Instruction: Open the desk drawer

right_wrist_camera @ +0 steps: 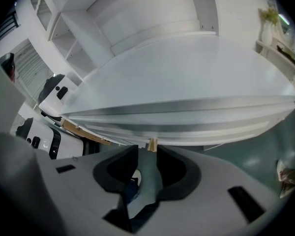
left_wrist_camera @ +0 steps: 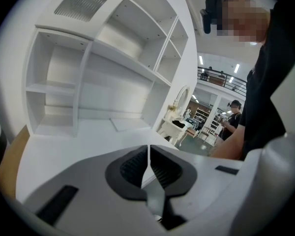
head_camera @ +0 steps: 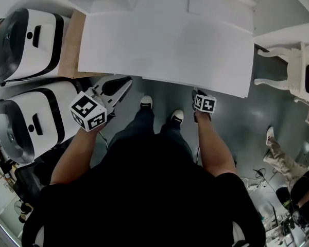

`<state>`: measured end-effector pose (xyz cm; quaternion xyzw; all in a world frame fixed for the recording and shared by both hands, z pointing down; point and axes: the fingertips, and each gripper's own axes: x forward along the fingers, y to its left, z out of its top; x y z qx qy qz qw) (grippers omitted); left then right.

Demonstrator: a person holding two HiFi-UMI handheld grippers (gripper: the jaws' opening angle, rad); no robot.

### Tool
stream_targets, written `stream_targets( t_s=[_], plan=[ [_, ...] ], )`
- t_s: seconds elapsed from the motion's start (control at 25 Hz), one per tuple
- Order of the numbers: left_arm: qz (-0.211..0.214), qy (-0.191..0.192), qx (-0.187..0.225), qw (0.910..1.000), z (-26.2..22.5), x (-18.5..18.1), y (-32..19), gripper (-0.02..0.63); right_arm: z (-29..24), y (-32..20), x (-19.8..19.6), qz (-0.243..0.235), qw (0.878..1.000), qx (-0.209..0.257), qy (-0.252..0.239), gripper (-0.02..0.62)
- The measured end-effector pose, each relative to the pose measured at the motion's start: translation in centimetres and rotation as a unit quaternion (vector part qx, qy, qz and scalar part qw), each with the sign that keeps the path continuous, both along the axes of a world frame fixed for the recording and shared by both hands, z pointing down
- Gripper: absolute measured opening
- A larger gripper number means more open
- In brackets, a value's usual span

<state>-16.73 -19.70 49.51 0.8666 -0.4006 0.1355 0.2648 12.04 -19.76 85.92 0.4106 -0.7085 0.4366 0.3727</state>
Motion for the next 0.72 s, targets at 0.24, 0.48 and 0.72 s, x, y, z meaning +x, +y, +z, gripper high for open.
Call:
stream_targets(
  t_s=[0.24,0.48,0.72],
  plan=[
    [0.004,0.001,-0.015,0.9999,0.8,-0.1,0.4,0.021,1.5,-0.1,-0.1,0.015,1.0,-0.009,0.009,0.123],
    [0.004,0.002,-0.023,0.9997,1.6,-0.3,0.4,0.021,2.9,-0.5,0.1,0.029,0.999,-0.017,0.018,0.13],
    [0.008,0.006,-0.031,0.9995,2.3,-0.3,0.5,0.021,3.4,-1.0,0.0,0.034,0.999,-0.018,0.024,0.109]
  ],
)
